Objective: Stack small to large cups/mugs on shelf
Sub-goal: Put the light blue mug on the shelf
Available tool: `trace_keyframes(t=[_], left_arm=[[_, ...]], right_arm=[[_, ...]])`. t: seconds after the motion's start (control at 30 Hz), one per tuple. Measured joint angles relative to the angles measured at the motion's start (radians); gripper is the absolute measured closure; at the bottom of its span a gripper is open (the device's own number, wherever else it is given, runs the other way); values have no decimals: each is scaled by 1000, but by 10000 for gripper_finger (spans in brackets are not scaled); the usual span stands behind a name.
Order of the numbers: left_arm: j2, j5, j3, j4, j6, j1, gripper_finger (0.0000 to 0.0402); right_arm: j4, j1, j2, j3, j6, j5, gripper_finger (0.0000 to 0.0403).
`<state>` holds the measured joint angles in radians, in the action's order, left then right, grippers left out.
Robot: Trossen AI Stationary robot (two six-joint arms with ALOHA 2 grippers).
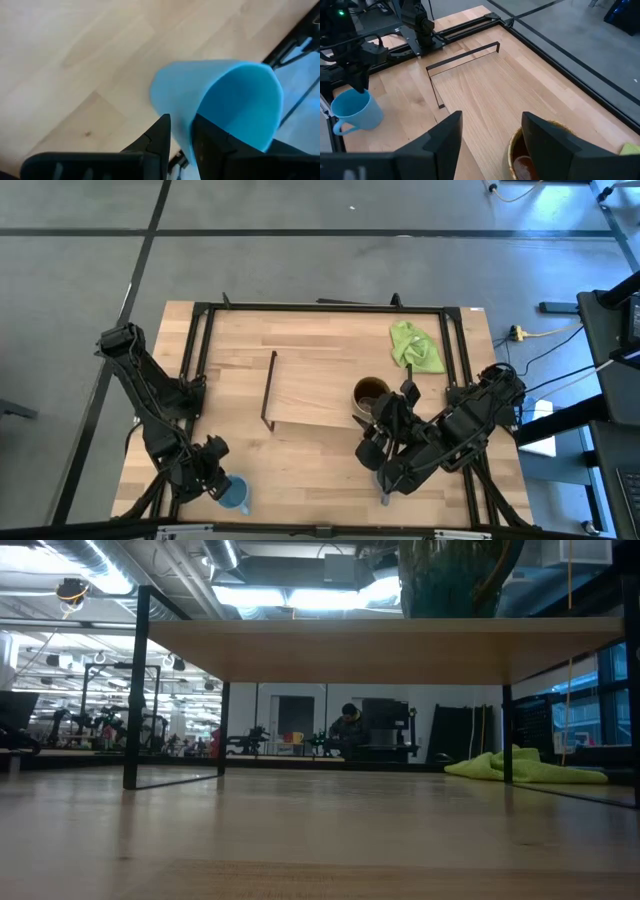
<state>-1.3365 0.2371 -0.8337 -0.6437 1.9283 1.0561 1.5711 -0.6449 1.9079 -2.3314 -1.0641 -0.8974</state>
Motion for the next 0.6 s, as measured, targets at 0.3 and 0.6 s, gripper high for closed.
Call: trace_keyframes(t=[0.3, 0.6], left_arm=[[-1, -3, 1, -28, -24, 0, 333], [-1, -27, 1, -102, -28, -6, 333]], right_arm=[[0, 2, 0, 0, 0, 0, 196], [0, 17, 0, 0, 4, 0, 196]])
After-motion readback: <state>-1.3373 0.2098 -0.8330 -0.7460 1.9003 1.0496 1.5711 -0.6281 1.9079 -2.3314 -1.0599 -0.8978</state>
